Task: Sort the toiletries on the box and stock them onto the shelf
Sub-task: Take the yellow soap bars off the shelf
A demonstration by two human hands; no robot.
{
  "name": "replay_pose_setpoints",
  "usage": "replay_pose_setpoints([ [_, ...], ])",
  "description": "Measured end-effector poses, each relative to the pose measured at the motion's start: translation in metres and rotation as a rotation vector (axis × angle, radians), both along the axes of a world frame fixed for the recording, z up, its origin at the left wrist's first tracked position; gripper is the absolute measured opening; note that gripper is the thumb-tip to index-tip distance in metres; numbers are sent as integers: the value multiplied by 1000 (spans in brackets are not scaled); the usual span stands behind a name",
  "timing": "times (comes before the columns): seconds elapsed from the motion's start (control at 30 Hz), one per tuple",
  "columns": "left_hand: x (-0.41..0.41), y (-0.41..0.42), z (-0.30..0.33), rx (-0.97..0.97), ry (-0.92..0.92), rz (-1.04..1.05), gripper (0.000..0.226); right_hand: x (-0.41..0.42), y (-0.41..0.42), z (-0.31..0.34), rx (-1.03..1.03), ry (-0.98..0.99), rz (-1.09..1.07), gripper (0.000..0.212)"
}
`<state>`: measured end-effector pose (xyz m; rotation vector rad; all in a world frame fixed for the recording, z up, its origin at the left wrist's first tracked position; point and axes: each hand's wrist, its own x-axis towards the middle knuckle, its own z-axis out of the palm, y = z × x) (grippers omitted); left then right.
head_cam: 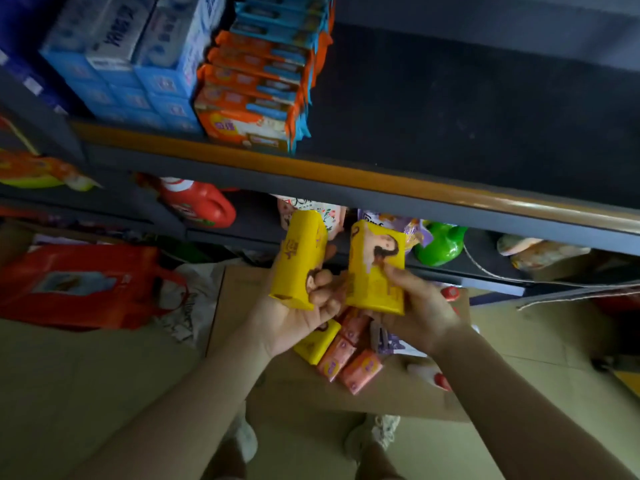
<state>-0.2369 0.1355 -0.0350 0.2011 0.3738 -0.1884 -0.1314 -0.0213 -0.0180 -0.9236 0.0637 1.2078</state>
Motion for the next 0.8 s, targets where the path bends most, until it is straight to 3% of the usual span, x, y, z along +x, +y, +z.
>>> replay_pose_setpoints([
  [0.13, -16, 15, -4, 303, 211, -5, 81, -1, 1, -7, -116, -511, 38, 49],
  [0.2, -27, 24, -8, 465, 251, -28, 91, -2, 0, -9, -187, -779, 26, 43],
  [0.3, -42, 37, -8, 837, 144, -95, 67, -5, 2, -23, -252, -1403, 168, 29],
  [0.37, -50, 46, -14, 1212, 109, -181, 51, -11, 5, -30, -326, -1608, 242, 24],
  [0.43, -58, 56, -28, 1631, -71, -228, 41, -22, 11, -30, -366, -1706, 234, 26],
  [0.53, -65, 77, -47, 2109, -402, -152, 39, -41, 16, -37, -435, -1660, 199, 27],
  [0.6, -69, 88, -54, 2239, -430, -99, 39, -52, 19, -46, -517, -1498, 143, 27],
  [0.67, -74, 94, -52, 2078, -269, -96, 36, -68, 23, -55, -652, -1225, 123, 34],
  [0.8, -80, 101, -65, 1429, 299, -318, 33, -99, 29, -80, -843, -574, 47, 38],
])
